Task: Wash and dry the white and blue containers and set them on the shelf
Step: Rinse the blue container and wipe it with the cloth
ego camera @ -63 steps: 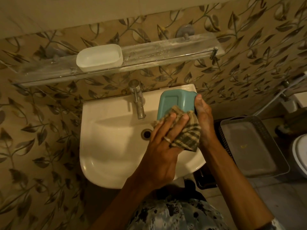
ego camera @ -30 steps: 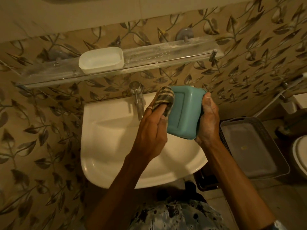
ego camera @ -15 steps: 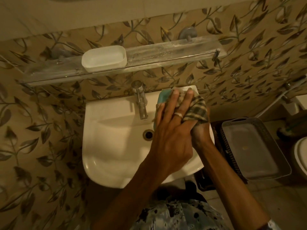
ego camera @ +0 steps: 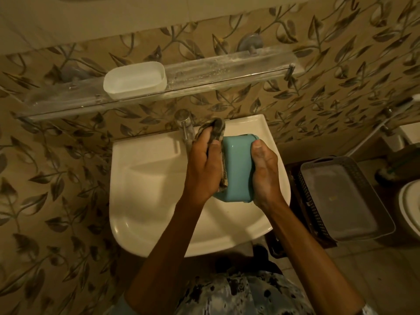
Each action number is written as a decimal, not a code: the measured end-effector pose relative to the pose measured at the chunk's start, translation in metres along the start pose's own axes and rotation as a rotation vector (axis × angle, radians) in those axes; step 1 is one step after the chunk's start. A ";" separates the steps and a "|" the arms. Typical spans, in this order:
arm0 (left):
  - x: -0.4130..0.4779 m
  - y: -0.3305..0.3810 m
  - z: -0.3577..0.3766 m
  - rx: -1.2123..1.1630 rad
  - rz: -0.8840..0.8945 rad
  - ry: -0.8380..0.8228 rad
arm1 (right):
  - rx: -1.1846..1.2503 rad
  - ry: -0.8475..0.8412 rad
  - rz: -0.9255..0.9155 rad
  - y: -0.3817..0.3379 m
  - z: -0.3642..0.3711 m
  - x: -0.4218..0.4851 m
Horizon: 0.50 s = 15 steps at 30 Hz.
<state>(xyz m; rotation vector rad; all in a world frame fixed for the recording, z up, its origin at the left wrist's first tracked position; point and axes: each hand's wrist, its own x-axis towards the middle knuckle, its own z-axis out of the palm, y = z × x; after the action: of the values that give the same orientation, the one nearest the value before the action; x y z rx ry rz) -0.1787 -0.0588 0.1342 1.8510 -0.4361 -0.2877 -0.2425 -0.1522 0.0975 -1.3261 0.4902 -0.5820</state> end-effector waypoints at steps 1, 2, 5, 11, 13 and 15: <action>-0.003 -0.004 0.001 -0.023 -0.049 0.001 | 0.013 0.020 -0.002 0.000 0.001 0.000; -0.008 -0.008 0.002 -0.039 -0.096 -0.003 | 0.033 0.045 0.001 0.001 0.002 0.001; -0.030 -0.025 0.005 -0.065 -0.175 -0.044 | 0.044 0.125 -0.002 -0.001 0.001 0.009; -0.050 -0.052 -0.010 -0.409 -0.558 -0.006 | -0.254 0.041 -0.096 -0.009 -0.007 0.027; -0.047 -0.054 -0.018 -0.518 -0.631 0.065 | -0.528 -0.104 -0.311 -0.008 -0.011 0.028; -0.041 -0.054 -0.025 -0.560 -0.610 0.062 | -0.819 -0.317 -0.518 -0.007 -0.014 0.024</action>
<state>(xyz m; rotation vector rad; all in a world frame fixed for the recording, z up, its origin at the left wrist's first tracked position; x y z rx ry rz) -0.1971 -0.0044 0.0896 1.3888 0.2545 -0.6854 -0.2344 -0.1793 0.1018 -2.3215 0.0995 -0.5946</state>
